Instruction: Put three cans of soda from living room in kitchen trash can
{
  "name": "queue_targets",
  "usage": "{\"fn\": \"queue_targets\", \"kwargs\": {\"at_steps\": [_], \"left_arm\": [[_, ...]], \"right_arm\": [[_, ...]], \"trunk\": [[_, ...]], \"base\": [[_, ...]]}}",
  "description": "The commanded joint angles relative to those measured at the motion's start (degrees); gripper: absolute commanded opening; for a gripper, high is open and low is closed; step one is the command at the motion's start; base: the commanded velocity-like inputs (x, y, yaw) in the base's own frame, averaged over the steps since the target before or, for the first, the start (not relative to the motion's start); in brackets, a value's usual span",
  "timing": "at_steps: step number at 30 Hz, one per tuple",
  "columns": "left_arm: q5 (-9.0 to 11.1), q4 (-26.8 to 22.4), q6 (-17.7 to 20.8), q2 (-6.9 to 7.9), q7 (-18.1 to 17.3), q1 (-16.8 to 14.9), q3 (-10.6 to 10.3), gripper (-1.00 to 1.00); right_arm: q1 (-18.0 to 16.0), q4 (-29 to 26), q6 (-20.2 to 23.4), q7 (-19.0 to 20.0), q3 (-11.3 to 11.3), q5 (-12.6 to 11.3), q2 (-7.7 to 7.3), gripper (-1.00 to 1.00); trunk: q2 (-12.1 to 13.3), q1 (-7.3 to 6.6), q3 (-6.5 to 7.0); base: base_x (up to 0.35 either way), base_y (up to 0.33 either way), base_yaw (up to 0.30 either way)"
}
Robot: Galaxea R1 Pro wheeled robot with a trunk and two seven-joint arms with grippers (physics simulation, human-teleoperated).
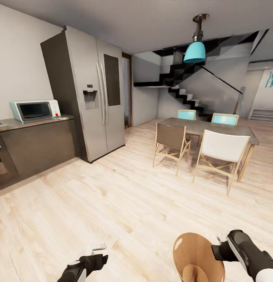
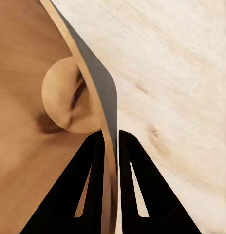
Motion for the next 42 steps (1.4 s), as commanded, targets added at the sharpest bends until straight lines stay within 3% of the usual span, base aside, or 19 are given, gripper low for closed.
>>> {"fn": "queue_targets", "kwargs": {"at_steps": [1,42], "left_arm": [[0.01,0.0,0.0,0.0,0.0,0.0,0.0,1.0],[-0.02,0.0,0.0,0.0,0.0,0.0,-0.01,1.0]], "right_arm": [[-0.02,0.0,0.11,0.68,-0.06,-0.68,-0.02,-1.0],[-0.02,-0.05,0.18,2.47,-0.01,-0.42,-0.07,-1.0]], "trunk": [[0.41,-0.23,0.16],[16.86,-9.23,8.03]], "base": [[0.0,0.0,-0.255],[0.0,0.0,-0.229]]}}
